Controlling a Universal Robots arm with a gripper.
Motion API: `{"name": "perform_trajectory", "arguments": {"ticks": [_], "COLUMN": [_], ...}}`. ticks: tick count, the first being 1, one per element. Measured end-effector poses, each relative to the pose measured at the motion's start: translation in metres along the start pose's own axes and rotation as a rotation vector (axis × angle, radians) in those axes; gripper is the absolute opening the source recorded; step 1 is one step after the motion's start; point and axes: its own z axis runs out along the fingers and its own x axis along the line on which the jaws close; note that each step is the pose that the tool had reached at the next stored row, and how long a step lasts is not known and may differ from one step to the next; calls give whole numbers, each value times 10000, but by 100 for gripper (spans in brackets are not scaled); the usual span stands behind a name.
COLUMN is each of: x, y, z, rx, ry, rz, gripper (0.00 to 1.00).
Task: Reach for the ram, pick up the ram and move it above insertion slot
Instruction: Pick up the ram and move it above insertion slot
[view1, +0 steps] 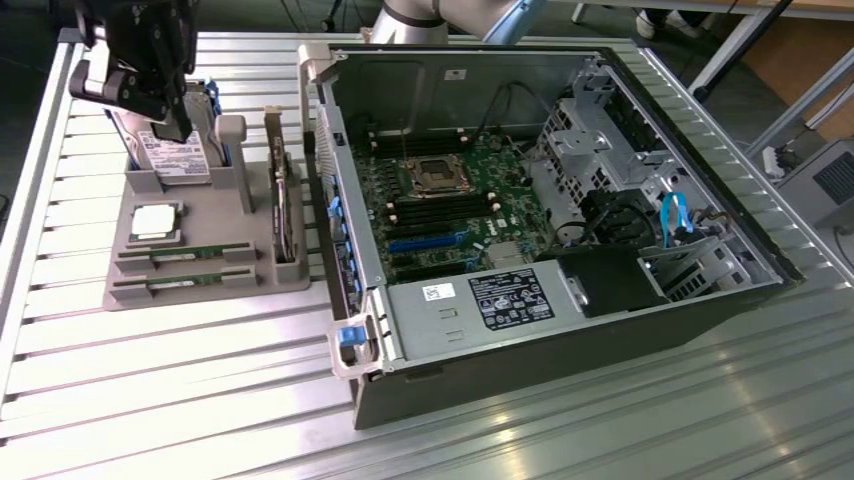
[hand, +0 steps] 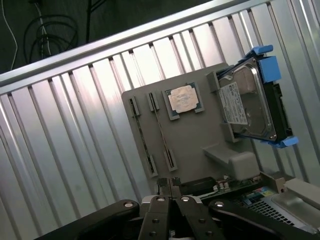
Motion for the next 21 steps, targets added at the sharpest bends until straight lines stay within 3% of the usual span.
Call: {"name": "perform_trajectory", "arguments": {"ticks": [14, 21], "x": [0, 0], "y": [0, 0], "z": [0, 0], "rx": [-25, -46], "ry": [39, 73], "rz": [-941, -1751], "gripper": [10, 10]}}
